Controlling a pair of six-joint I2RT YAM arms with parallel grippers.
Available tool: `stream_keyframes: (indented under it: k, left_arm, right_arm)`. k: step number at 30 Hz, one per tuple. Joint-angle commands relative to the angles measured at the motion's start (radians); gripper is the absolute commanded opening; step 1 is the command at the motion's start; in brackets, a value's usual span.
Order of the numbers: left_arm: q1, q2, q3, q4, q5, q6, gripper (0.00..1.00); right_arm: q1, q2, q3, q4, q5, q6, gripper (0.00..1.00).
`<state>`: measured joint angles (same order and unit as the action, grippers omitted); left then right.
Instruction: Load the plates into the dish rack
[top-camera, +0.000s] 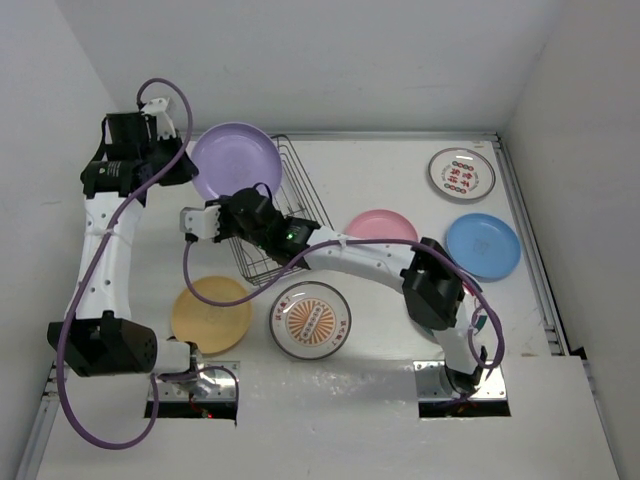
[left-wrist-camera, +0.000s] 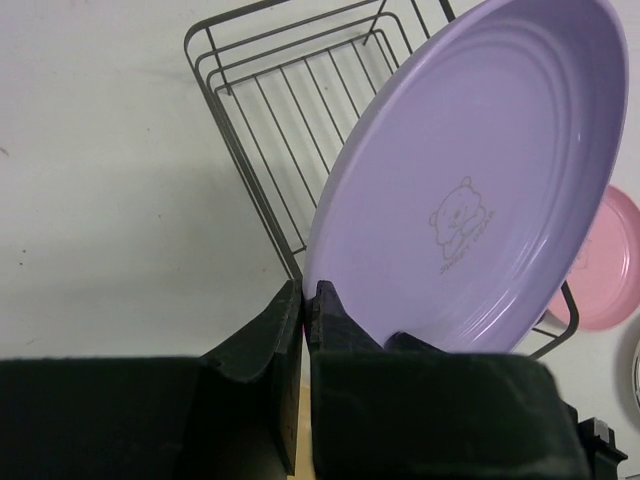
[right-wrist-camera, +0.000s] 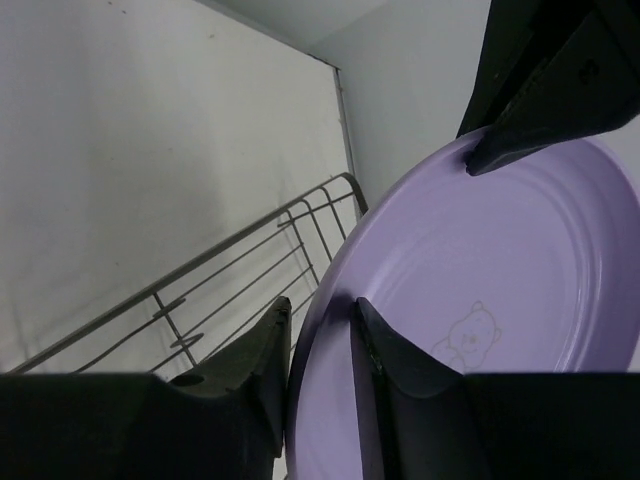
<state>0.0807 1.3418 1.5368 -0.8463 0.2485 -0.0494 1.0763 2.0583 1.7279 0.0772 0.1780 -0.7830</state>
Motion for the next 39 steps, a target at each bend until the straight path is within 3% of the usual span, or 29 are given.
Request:
stream_keyframes:
  k: [1,4,7,11,12,13,15,16,17,18,26,29,36,39]
  left_arm:
    - [-0.007,-0.036,0.005,-0.011,0.080,0.008,0.00]
    - [-0.007,-0.035,0.013,-0.019,0.084,0.005,0.00]
    - [-0.007,-0.035,0.014,-0.028,0.087,0.008,0.00]
    - [-0.007,-0.039,0.008,-0.020,0.107,0.019,0.01]
    - [-0.007,-0.039,0.009,-0.019,0.115,0.022,0.11]
    - [-0.009,-0.041,0.013,-0.013,0.117,0.025,0.36]
    - [-0.007,-0.041,0.020,-0.010,0.120,0.028,0.60]
    - [-0.007,-0.041,0.026,-0.011,0.120,0.029,0.86]
    - [-0.007,-0.043,0.040,-0.011,0.120,0.028,0.96]
    - [-0.007,-0.046,0.045,-0.010,0.106,0.023,1.00]
    - [0.001,-0.069,0.102,0.006,-0.023,0.008,1.00]
    - [0.028,-0.067,0.085,-0.003,-0.194,0.005,1.00]
    - [0.059,-0.076,-0.006,-0.002,-0.157,0.011,1.00]
    - [0.063,-0.081,-0.027,-0.007,-0.170,0.028,1.00]
  right_arm:
    - [0.007,0.026,0.052,0.024,0.179,-0.007,0.27]
    - [0.007,0.034,0.047,0.029,0.206,-0.015,0.24]
    - [0.007,0.030,0.048,0.035,0.212,0.019,0.00]
    - [0.007,-0.006,0.052,-0.013,0.137,0.111,0.00]
    - [0.005,-0.015,0.048,-0.025,0.115,0.134,0.00]
    - [0.004,-0.029,0.039,-0.036,0.094,0.181,0.00]
    - [0.001,-0.079,-0.002,-0.030,0.034,0.227,0.00]
    - [0.001,-0.098,-0.017,-0.025,0.017,0.272,0.00]
    - [-0.003,-0.118,-0.033,-0.018,0.005,0.293,0.00]
    - [-0.010,-0.162,-0.066,-0.008,-0.018,0.315,0.00]
    - [-0.193,-0.375,-0.261,0.151,-0.290,0.815,0.00]
    - [-0.297,-0.434,-0.355,0.223,-0.405,1.026,0.00]
    - [-0.378,-0.455,-0.467,0.374,-0.636,1.327,0.00]
    - [-0.409,-0.445,-0.505,0.383,-0.649,1.389,0.00]
